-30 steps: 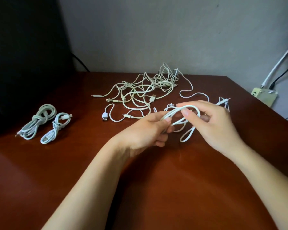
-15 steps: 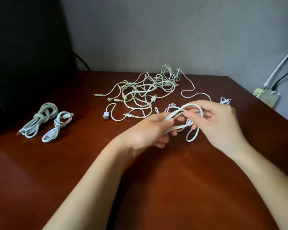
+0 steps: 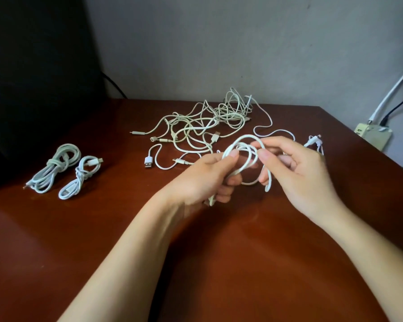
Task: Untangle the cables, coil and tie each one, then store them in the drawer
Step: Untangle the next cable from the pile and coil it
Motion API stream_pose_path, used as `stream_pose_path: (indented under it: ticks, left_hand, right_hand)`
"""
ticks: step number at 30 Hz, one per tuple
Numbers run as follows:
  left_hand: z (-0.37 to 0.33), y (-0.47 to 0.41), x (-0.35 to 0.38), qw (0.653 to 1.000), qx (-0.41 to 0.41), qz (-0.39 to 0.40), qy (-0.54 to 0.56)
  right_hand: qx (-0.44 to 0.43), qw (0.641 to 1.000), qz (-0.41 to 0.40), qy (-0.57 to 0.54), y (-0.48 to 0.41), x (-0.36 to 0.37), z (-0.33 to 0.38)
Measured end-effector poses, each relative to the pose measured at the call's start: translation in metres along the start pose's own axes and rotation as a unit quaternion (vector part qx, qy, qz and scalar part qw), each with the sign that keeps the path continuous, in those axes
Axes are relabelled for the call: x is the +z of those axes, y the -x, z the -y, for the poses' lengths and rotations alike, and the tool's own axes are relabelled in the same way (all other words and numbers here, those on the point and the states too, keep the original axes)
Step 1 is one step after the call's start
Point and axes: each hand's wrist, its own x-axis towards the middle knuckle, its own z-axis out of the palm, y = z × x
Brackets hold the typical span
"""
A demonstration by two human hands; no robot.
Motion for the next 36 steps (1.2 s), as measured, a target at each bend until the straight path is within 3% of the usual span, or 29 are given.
stream_pose_path:
  ticks: [3, 7, 19, 25, 30, 33, 36]
  left_hand:
    - [0.000, -0.001, -0.001, 0.999, 0.026, -0.038, 0.007]
    - [0.001, -0.003, 0.000, 0.996, 0.047, -0.074, 0.009]
    - [-0.001, 0.001, 0.010, 0.997, 0.066, -0.025, -0.010]
    - [0.002, -0.001, 0.011, 0.997, 0.042, -0.058, -0.006]
    - [0.001, 0.000, 0.012, 0.997, 0.023, -0.074, -0.008]
    - [-0.002, 0.001, 0.012, 0.997, 0.026, -0.067, -0.016]
    - [-0.005, 0.002, 0.009, 0.997, 0.033, -0.067, 0.015]
  right_hand:
    - [0.039, 0.998, -0.038, -0.015, 0.001, 0.002, 0.001]
    - [0.109, 0.993, -0.003, -0.046, 0.002, 0.006, 0.004]
    - [0.273, 0.955, 0.050, -0.105, 0.001, 0.009, 0.012]
    - [0.315, 0.938, 0.078, -0.118, 0.001, 0.009, 0.008]
    - [0.230, 0.970, 0.070, -0.043, 0.000, 0.005, 0.001]
    - [0.113, 0.991, 0.032, 0.066, 0.002, 0.004, -0.006]
    - [-0.018, 0.987, 0.023, 0.156, 0.004, 0.001, -0.012]
